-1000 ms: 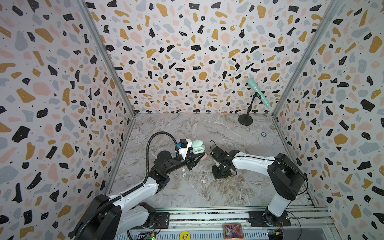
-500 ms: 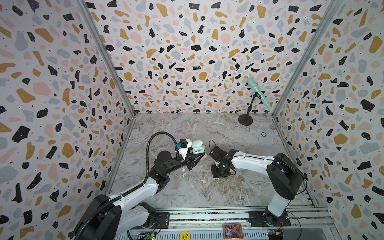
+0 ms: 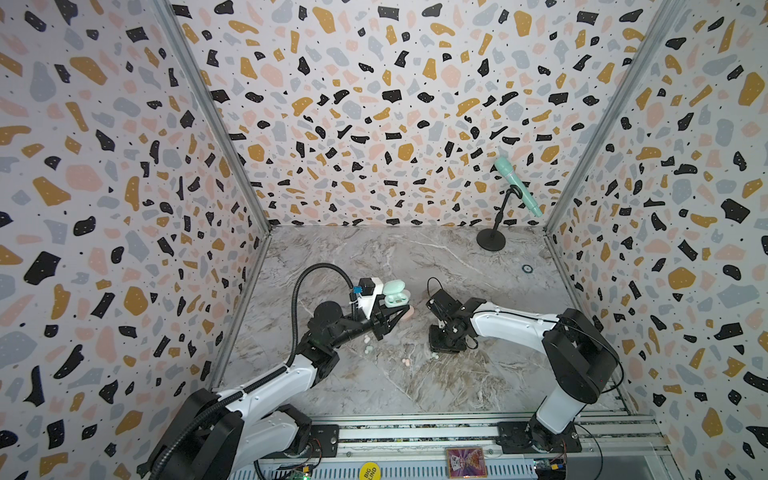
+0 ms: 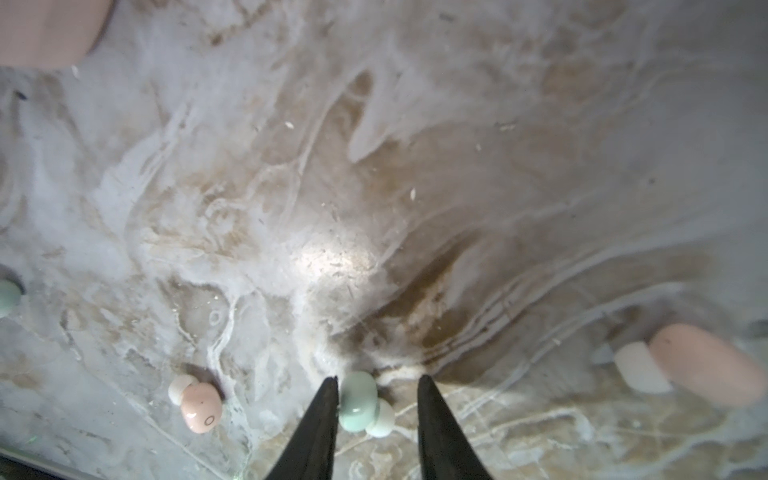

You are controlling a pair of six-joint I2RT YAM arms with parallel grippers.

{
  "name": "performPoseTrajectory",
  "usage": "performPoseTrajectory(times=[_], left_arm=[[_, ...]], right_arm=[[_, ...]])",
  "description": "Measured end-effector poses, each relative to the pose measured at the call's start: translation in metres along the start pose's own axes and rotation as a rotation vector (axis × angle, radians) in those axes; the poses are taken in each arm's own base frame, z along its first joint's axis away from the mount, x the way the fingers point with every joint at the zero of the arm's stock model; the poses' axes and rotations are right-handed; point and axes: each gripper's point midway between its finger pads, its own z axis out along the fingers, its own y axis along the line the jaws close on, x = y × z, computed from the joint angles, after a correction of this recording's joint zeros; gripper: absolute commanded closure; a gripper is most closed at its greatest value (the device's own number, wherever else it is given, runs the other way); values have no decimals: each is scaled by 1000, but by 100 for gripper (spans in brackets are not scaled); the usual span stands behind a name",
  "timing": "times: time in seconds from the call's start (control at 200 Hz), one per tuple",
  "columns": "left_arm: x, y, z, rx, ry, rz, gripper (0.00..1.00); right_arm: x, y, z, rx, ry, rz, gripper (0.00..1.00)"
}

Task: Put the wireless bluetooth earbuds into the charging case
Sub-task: 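Close the right gripper on the mint-green earbud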

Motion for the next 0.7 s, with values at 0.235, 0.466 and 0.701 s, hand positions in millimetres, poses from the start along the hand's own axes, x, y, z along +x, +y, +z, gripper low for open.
performPoseTrajectory(times=[0.235,0.466,0.701], left_arm=[[0,0,0,0,0,0,56],[0,0,0,0,0,0,56],[0,0,0,0,0,0,56]], right_arm=[[4,3,1,-1,4,-4,70],[7,5,2,1,10,-13,74],[10,5,9,17,23,-20,78]])
